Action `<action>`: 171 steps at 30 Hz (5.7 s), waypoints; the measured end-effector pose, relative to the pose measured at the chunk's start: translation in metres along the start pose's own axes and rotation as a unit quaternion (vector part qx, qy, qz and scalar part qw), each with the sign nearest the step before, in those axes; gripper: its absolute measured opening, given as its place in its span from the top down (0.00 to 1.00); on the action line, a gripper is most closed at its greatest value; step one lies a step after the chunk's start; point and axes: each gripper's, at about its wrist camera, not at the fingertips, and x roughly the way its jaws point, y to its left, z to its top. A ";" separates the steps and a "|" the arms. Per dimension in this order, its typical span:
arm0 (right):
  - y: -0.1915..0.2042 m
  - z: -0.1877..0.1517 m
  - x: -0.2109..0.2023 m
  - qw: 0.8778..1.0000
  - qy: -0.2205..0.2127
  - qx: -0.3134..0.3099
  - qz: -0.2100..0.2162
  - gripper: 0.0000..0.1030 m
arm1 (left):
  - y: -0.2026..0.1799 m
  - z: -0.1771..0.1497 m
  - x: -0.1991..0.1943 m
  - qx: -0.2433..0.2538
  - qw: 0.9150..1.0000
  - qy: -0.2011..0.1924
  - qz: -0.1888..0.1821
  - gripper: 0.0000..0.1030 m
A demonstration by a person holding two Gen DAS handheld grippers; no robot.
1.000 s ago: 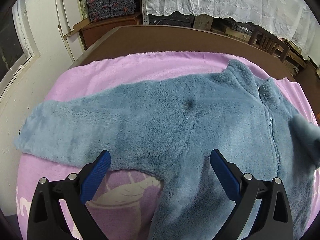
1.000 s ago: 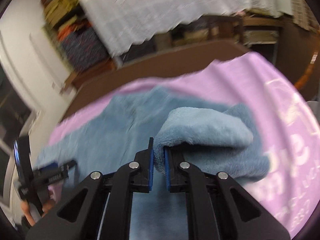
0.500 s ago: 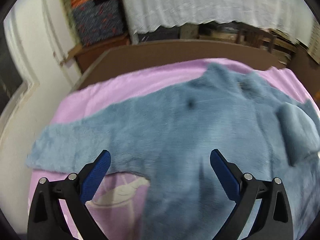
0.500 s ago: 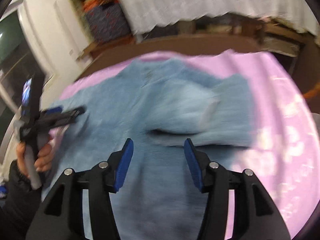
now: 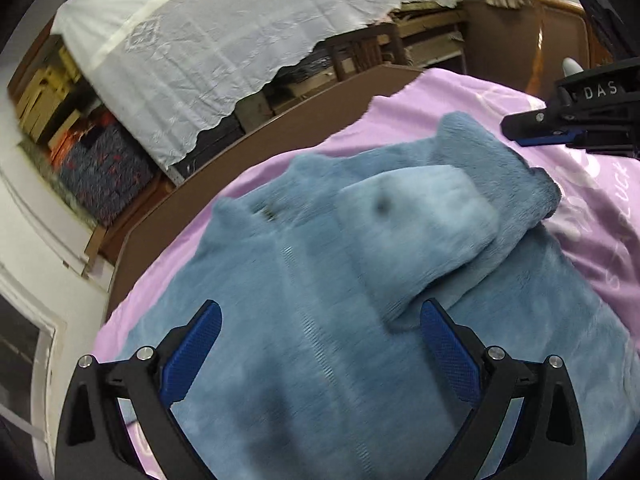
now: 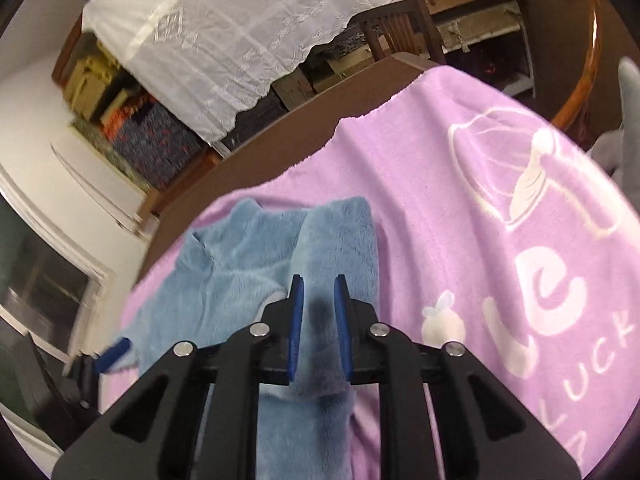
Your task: Fold large clothes
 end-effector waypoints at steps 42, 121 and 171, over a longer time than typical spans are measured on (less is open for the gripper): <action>0.023 -0.029 0.036 0.990 0.078 -0.101 -0.066 0.85 | 0.169 -0.072 0.055 -0.282 0.954 0.097 0.023 0.39; 0.006 -0.013 -0.004 0.998 0.057 0.013 0.035 0.73 | 0.067 0.016 -0.004 -0.157 0.985 0.050 0.049 0.85; 0.288 -0.174 0.094 0.799 0.012 -0.582 -0.149 0.51 | 0.237 -0.117 0.062 -0.277 0.948 0.115 0.107 0.13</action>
